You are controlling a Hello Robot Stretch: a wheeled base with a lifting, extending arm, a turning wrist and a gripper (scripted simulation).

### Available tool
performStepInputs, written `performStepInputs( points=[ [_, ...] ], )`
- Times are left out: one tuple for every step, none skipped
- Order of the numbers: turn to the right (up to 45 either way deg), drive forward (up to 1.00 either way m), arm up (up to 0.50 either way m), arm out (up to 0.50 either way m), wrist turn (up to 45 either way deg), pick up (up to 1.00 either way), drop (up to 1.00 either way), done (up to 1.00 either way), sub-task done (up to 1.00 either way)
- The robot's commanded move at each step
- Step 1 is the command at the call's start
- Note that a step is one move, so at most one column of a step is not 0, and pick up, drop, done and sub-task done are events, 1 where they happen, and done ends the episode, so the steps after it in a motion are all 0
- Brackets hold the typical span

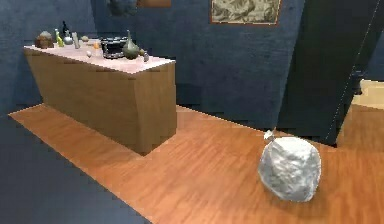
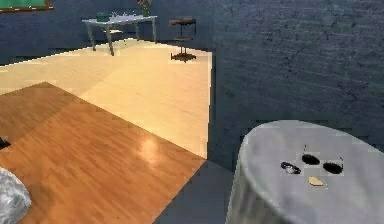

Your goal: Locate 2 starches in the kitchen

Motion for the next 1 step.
performStepInputs(
  points=[
    [-3.0,0.00,0.00,0.00,0.0,0.00,0.00,0.00,0.00]
  ],
)
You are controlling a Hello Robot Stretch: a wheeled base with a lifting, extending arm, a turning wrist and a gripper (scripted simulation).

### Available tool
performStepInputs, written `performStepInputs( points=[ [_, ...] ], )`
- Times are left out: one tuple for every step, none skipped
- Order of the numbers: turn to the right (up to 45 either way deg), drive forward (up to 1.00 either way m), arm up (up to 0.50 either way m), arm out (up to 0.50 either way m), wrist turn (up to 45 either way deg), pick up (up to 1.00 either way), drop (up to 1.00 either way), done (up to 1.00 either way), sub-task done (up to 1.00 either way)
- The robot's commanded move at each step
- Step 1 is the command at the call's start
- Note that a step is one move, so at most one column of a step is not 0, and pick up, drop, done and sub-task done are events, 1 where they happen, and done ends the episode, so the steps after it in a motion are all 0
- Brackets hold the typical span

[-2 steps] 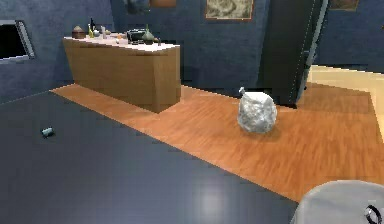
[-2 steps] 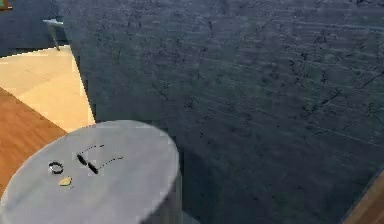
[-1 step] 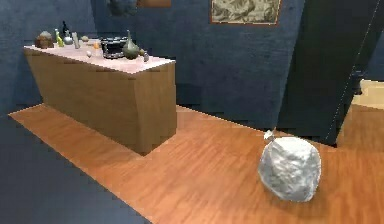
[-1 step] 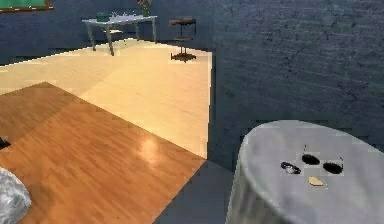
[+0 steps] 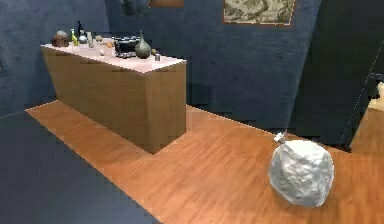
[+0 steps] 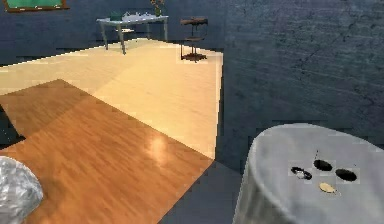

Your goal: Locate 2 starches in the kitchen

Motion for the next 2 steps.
performStepInputs(
  points=[
    [0.0,1.00,0.00,0.00,0.0,0.00,0.00,0.00,0.00],
    [0.0,0.75,0.00,0.00,0.0,0.00,0.00,0.00,0.00]
  ],
)
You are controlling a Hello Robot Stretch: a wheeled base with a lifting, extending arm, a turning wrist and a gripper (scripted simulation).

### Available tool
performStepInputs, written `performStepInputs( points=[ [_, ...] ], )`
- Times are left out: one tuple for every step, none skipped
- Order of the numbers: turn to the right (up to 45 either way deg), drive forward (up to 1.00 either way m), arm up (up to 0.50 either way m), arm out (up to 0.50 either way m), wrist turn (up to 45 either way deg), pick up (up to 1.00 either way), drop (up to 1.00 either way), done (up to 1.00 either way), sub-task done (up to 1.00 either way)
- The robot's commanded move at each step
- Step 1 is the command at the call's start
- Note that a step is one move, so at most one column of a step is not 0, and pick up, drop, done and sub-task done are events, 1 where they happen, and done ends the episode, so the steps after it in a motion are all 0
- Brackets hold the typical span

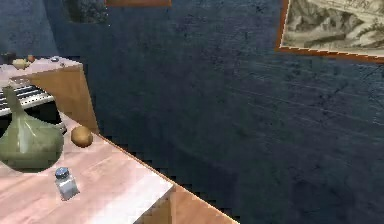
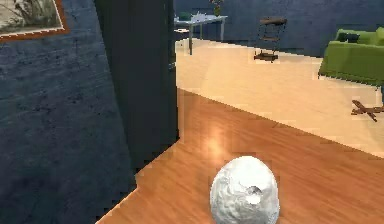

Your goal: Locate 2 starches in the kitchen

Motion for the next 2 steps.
performStepInputs(
  points=[
    [-30.0,0.00,0.00,0.00,0.0,0.00,0.00,0.00,0.00],
    [0.0,0.00,0.00,0.00,0.0,0.00,0.00,0.00,1.00]
  ],
)
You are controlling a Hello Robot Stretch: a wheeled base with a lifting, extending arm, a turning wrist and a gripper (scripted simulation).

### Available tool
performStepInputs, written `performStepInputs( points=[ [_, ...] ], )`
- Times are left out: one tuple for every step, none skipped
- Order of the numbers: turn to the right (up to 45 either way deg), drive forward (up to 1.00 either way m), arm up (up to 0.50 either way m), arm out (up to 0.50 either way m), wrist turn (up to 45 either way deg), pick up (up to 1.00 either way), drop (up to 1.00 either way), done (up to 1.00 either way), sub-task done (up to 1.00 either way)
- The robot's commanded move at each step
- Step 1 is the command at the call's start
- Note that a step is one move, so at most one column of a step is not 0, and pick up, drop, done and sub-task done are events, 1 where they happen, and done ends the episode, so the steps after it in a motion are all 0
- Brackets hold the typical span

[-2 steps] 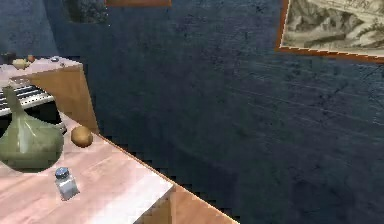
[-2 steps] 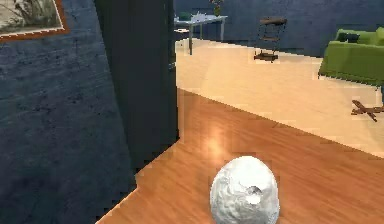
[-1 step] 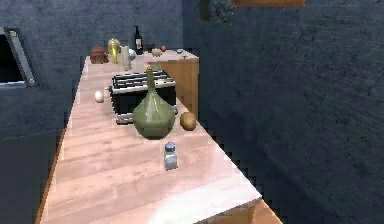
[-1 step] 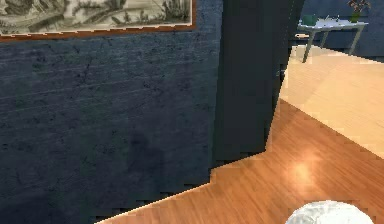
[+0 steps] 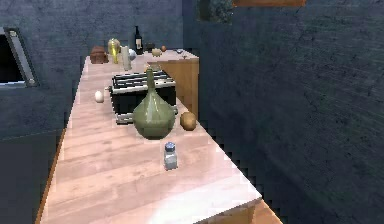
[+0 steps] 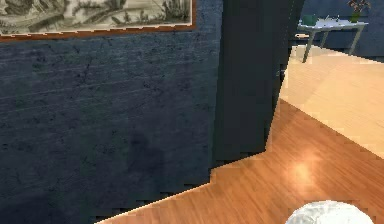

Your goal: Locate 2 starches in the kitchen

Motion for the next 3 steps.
performStepInputs(
  points=[
    [45.0,0.00,0.00,0.00,0.0,0.00,0.00,0.00,0.00],
    [45.0,0.00,0.00,0.00,0.0,0.00,0.00,0.00,0.00],
    [45.0,0.00,0.00,0.00,0.0,0.00,0.00,0.00,0.00]
  ],
)
